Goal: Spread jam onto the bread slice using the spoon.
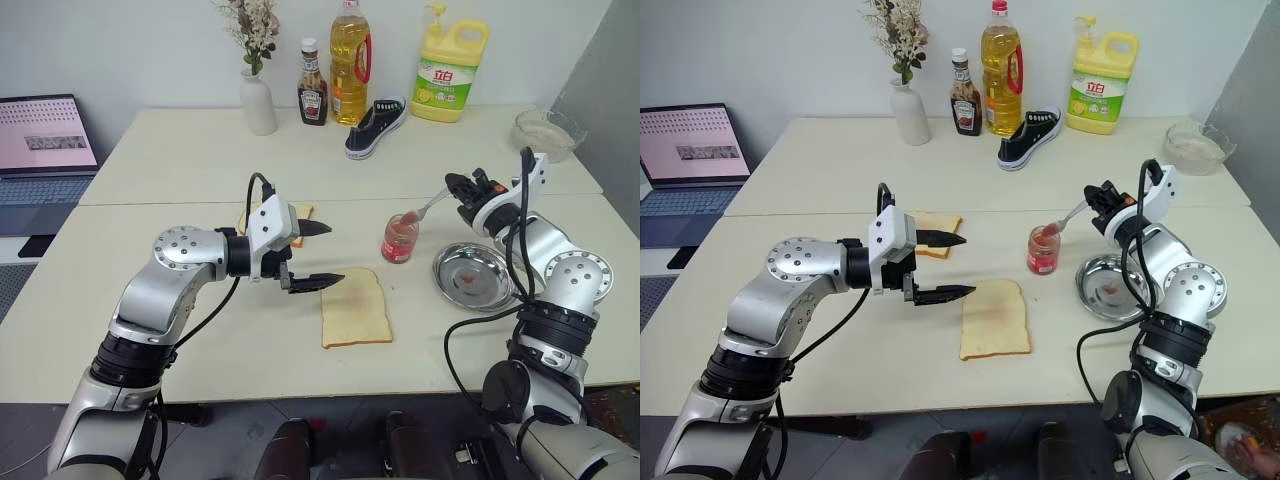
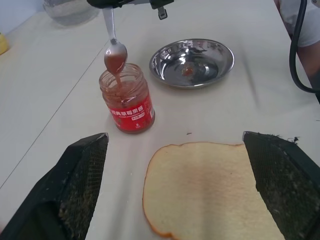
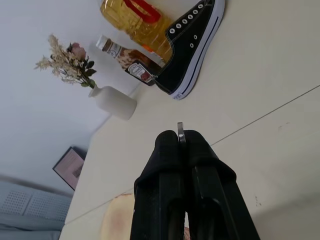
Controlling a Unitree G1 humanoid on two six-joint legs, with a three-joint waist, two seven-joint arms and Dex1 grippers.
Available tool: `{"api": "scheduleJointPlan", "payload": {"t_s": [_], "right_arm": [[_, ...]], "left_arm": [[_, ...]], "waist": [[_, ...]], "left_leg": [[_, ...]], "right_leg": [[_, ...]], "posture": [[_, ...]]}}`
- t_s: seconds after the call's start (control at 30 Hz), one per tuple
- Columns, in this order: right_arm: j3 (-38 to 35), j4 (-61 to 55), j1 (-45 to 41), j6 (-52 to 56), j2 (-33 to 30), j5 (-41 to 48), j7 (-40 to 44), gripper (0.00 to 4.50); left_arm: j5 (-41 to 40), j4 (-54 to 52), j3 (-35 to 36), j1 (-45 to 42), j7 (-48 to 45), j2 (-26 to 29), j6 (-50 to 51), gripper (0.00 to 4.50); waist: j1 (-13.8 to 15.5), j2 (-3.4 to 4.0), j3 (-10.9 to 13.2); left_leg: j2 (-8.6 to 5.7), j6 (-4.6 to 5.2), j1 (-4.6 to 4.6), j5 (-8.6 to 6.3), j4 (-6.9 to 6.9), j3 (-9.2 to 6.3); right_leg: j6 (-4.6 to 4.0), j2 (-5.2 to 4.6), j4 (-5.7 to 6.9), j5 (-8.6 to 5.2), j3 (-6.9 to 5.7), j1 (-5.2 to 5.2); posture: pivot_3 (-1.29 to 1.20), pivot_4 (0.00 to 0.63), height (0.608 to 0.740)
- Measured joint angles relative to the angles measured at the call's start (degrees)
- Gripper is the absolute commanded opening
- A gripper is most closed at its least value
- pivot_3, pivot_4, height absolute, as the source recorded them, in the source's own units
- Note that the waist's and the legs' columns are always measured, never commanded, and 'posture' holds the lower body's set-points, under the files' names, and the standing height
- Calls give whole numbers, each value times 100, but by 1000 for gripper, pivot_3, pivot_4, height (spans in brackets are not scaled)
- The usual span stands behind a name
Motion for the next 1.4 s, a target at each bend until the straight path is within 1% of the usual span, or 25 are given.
{"api": "scheduleJointPlan", "payload": {"t_s": [0.27,0.4,0.5,0.57,0.63,0.73,0.8,0.87,0.9,0.97,1.03,1.13,1.27,1.4], "right_arm": [[-274,17,0,-82,93,556,-349,19],[-449,11,-7,-109,299,1356,-669,19],[-370,-77,-5,-66,389,2009,-910,19],[-194,-298,44,16,446,2516,-1089,19],[146,-570,176,120,469,3066,-1261,19],[773,-962,498,383,342,3546,-1255,19],[1216,-1106,659,510,130,3626,-1180,19],[1584,-1224,727,569,-173,3491,-939,19],[1836,-1365,773,605,-394,3255,-741,19],[2136,-1492,824,605,-576,2918,-444,19],[2640,-1749,921,605,-868,2426,20,19],[3173,-2035,1076,566,-1203,1791,675,19],[3618,-2169,1158,329,-1378,1086,1323,19],[4028,-2150,1306,64,-1385,368,1796,19]], "left_arm": [[2,30,1,-62,-105,63,-4,4500],[-68,43,44,-75,-270,235,26,4500],[-219,4,124,-66,-403,417,77,4500],[-319,-42,209,-46,-489,566,178,4500],[-441,-128,317,-2,-518,718,288,4500],[-584,-348,432,253,-624,999,430,4500],[-657,-477,470,431,-680,1136,520,4500],[-720,-622,525,621,-732,1269,558,4500],[-774,-754,574,783,-736,1382,612,4500],[-845,-897,685,1004,-729,1498,711,4500],[-945,-1188,843,1329,-697,1641,867,4500],[-1047,-1515,921,1678,-599,1728,1023,4500],[-1049,-1727,921,1889,-389,1722,1099,4500],[-1036,-1850,898,2023,-70,1627,1172,4500]], "waist": [[-4,0,0],[-22,1,1],[-38,3,2],[-51,3,2],[-68,3,2],[-106,3,2],[-105,3,2],[-99,3,2],[-102,3,2],[-105,3,2],[-112,3,2],[-102,3,2],[-89,2,2],[-76,1,2]], "left_leg": [[1,0,0,0,-3,1],[7,0,1,0,-8,1],[9,0,1,0,-14,0],[12,0,2,0,-23,1],[19,0,2,0,-29,-1],[63,0,3,0,-37,5],[65,0,2,0,-38,5],[65,0,2,0,-38,7],[67,0,3,0,-38,9],[71,0,2,0,-40,8],[75,0,3,0,-45,8],[75,0,2,0,-48,5],[75,0,3,0,-47,5],[75,-1,2,0,-48,7]], "right_leg": [[3,1,-1,-2,0,0],[0,5,-1,-1,1,-2],[-4,7,-1,-2,0,-4],[-7,8,-2,-3,1,-8],[-13,11,-2,-7,-1,-9],[-25,19,-4,-8,0,-13],[-24,20,-4,-10,-2,-15],[-5,21,-6,-24,-2,-15],[-7,21,-6,-27,-1,-16],[-10,25,-6,-28,-2,-19],[-14,26,-6,-31,-2,-21],[-17,26,-6,-33,-6,-22],[-17,26,-6,-33,-7,-22],[-17,26,-6,-33,-5,-23]], "posture": [[0,150,740],[0,150,740],[0,150,740],[0,150,740],[0,150,740],[0,150,740],[0,150,740],[0,150,740],[0,150,740],[0,150,740],[0,150,740],[0,150,740],[0,150,740],[0,150,740]]}}
